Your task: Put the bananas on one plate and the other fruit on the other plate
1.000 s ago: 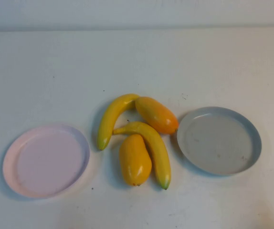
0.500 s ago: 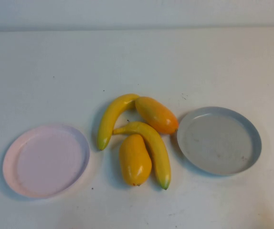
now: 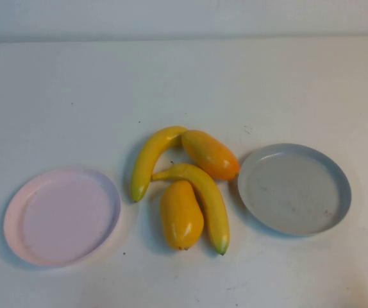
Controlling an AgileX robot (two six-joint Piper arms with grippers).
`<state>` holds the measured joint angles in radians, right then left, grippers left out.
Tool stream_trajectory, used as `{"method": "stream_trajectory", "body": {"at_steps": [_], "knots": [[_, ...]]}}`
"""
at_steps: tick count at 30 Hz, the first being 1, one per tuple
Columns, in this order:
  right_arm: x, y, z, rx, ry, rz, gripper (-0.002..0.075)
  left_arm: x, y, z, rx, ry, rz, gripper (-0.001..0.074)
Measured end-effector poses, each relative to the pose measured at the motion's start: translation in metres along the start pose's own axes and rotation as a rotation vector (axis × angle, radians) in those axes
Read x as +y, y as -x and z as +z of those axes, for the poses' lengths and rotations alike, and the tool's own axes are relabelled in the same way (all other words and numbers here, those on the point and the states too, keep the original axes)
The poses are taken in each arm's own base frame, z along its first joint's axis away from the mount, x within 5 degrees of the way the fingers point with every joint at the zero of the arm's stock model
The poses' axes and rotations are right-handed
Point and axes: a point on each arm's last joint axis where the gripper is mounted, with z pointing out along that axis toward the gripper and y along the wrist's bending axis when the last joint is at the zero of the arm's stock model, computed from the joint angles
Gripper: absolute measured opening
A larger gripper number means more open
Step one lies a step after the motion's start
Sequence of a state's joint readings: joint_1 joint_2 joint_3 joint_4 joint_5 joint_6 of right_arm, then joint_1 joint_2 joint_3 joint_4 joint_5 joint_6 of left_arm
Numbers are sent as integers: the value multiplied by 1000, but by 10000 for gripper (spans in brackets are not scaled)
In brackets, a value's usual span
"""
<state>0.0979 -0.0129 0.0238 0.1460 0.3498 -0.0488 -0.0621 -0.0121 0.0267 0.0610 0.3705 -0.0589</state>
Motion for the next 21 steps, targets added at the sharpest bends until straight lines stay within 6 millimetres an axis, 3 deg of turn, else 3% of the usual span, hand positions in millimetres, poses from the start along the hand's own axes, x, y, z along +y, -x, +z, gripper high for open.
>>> {"method": "stream_trajectory", "body": {"at_steps": [9, 13, 17, 21], "knots": [[0, 0, 0, 0, 0, 0, -15, -2, 5, 0, -48, -21, -129, 1], [0, 0, 0, 0, 0, 0, -15, -2, 12, -1, -133, -44, -279, 1], [0, 0, 0, 0, 0, 0, -15, -3, 21, -3, -219, -100, -537, 1], [0, 0, 0, 0, 0, 0, -15, -3, 27, -4, -276, -127, -638, 1]]}}
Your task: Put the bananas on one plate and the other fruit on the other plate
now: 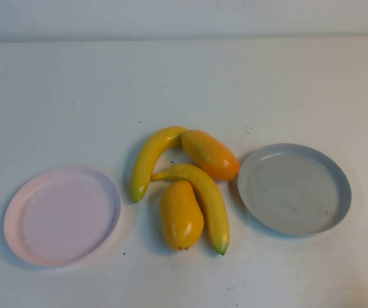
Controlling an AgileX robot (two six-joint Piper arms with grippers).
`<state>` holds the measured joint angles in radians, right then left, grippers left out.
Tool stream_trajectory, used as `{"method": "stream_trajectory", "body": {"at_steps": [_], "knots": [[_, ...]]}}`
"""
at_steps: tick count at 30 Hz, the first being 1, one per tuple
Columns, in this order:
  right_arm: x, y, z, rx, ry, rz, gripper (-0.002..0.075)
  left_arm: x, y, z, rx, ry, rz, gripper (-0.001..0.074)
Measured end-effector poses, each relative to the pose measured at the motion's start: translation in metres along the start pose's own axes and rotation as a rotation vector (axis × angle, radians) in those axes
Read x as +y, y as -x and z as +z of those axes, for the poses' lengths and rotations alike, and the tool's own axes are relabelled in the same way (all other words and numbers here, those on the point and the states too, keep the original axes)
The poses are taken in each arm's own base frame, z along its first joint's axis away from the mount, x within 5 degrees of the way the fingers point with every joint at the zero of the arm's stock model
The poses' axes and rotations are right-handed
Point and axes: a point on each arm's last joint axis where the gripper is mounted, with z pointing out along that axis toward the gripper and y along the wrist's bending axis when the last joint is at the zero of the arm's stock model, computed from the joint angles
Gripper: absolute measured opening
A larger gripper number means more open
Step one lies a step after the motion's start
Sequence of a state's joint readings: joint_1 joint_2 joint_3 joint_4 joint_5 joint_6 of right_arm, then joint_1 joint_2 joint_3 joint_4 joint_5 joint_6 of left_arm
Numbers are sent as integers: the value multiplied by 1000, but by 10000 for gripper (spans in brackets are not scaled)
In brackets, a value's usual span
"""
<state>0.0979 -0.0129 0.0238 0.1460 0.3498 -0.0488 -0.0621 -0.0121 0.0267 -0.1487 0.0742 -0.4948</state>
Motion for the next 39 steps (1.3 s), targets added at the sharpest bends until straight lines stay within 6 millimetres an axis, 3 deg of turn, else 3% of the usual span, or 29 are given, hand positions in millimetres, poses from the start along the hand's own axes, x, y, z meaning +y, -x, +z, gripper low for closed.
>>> {"method": "stream_trajectory", "body": {"at_steps": [8, 18, 22, 28, 36, 39], "knots": [[0, 0, 0, 0, 0, 0, -15, -7, 7, -2, 31, 6, -39, 0], [0, 0, 0, 0, 0, 0, -15, -59, 66, 5, 544, 213, 220, 0], [0, 0, 0, 0, 0, 0, -15, -67, 74, 22, 793, 268, 334, 0], [0, 0, 0, 0, 0, 0, -15, -72, 75, 57, 943, 253, 365, -1], [0, 0, 0, 0, 0, 0, -15, -82, 58, 120, 1106, 151, 402, -1], [0, 0, 0, 0, 0, 0, -15, -96, 44, 145, 1160, 95, 458, -1]]}}
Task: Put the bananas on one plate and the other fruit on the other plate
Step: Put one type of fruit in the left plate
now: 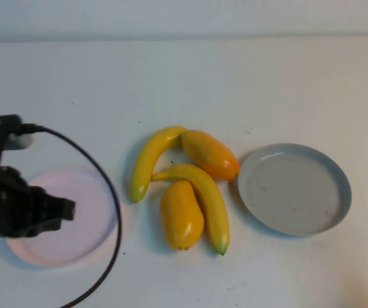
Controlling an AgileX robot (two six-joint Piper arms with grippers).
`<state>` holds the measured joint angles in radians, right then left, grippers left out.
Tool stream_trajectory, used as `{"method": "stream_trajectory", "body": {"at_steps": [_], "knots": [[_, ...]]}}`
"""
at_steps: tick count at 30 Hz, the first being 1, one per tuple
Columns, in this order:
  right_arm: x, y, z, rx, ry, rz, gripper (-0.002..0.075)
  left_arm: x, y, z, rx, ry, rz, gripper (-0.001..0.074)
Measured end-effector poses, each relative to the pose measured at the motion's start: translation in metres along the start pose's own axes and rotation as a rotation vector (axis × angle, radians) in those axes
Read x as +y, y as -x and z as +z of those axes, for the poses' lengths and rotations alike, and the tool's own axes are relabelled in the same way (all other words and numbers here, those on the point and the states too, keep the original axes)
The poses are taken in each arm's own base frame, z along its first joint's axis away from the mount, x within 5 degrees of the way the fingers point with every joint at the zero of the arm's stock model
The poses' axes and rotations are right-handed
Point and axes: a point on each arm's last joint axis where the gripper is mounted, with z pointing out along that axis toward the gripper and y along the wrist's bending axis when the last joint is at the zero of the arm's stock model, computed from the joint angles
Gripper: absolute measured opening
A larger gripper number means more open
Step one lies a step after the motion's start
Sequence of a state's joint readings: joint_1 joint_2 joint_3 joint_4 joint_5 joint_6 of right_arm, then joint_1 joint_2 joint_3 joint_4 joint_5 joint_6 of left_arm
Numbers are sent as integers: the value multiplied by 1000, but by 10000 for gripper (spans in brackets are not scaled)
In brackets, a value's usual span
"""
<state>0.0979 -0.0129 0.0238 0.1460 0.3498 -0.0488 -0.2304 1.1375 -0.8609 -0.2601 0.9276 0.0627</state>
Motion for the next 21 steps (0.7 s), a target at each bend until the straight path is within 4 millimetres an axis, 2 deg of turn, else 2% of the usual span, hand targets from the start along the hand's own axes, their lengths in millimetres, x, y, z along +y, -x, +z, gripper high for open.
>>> {"method": "stream_trajectory", "body": {"at_steps": [5, 10, 16, 21], "knots": [[0, 0, 0, 0, 0, 0, -15, -41, 33, 33, 69, -55, 130, -1], [0, 0, 0, 0, 0, 0, -15, -81, 60, 57, 91, -81, 207, -1], [0, 0, 0, 0, 0, 0, -15, -122, 74, 85, 147, -52, 287, -1], [0, 0, 0, 0, 0, 0, -15, -148, 82, 90, 184, -12, 342, -1]]}}
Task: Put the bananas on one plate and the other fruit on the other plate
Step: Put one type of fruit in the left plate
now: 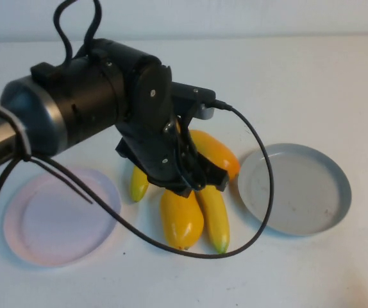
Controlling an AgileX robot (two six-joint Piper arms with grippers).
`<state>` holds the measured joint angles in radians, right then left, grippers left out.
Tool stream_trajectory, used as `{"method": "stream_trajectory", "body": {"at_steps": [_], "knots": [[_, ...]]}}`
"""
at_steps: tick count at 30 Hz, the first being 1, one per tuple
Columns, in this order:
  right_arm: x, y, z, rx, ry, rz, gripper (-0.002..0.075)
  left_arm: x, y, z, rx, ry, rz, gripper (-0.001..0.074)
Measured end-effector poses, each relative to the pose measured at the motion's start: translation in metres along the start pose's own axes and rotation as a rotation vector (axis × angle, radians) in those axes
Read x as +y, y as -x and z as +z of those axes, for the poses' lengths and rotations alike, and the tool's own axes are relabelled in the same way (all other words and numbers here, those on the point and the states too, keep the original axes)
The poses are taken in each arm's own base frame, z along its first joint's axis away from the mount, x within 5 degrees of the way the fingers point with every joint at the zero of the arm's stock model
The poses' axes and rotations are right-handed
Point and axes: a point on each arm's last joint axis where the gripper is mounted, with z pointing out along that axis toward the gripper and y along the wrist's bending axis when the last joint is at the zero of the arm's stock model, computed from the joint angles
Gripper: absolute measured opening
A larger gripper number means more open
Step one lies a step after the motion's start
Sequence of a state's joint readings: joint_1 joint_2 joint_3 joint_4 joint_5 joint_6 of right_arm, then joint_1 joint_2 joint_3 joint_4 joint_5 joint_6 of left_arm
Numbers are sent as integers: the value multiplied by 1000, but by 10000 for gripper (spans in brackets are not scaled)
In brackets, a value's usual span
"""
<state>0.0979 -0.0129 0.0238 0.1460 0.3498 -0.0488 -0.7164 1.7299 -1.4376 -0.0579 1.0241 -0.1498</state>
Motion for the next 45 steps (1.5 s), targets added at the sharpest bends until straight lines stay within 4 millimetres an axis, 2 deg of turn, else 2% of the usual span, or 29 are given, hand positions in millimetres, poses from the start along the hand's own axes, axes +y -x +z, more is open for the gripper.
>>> {"method": "stream_trajectory", "body": {"at_steps": [3, 6, 9, 11, 12, 13, 15, 28, 45], "knots": [[0, 0, 0, 0, 0, 0, -15, -4, 5, 2, 5, 1, 31, 12], [0, 0, 0, 0, 0, 0, -15, -4, 7, 6, 29, 12, 61, 104], [0, 0, 0, 0, 0, 0, -15, -3, 6, 15, 65, 22, 63, 301], [0, 0, 0, 0, 0, 0, -15, -3, 6, 20, 76, 25, 23, 477], [0, 0, 0, 0, 0, 0, -15, -2, 7, 22, 74, 30, -16, 540], [0, 0, 0, 0, 0, 0, -15, -2, 7, 25, 74, 35, -59, 594], [0, 0, 0, 0, 0, 0, -15, -1, 8, 29, 72, 43, -111, 651], [0, 0, 0, 0, 0, 0, -15, 14, 12, 65, 135, 78, -166, 668], [0, 0, 0, 0, 0, 0, -15, 14, 11, 98, 189, 51, -148, 668]]}}
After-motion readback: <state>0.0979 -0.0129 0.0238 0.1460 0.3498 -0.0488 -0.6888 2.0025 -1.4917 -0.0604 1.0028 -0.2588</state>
